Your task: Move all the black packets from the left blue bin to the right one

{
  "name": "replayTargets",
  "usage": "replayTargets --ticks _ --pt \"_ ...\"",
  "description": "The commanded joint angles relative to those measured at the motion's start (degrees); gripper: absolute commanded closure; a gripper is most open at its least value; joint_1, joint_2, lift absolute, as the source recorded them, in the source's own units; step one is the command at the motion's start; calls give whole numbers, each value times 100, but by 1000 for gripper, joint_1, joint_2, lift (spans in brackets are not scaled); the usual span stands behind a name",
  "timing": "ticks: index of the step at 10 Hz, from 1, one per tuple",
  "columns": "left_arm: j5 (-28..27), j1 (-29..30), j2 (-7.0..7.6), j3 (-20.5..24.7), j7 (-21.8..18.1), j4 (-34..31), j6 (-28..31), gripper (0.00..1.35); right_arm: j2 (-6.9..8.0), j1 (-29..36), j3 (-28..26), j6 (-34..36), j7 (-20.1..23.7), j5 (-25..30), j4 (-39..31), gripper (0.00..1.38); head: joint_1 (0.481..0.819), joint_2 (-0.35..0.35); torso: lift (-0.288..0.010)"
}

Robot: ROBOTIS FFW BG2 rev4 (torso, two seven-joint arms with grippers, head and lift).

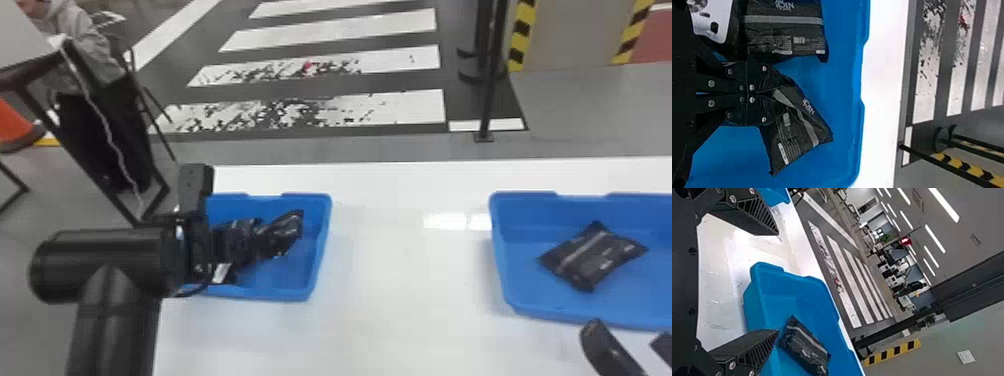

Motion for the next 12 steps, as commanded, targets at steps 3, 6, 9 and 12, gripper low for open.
replayTargets --ticks 3,6,9,12 --pt "895 855 -80 125 -68 -1597 -256 1211 -26 -188 164 221 174 -167 -295 145 695 221 -154" --pt "1878 1235 -195 -183 -85 -2188 -509 1211 -88 -540 473 474 376 -556 -394 144 695 172 -154" --pt "2358 1376 -300 -583 -94 -2286 -649 1211 -193 -1032 816 615 428 -864 -155 144 695 118 -154" --pt "2700 1362 -318 -995 -94 -2286 -706 1211 -255 -1426 1056 615 455 -910 56 142 695 75 -154"
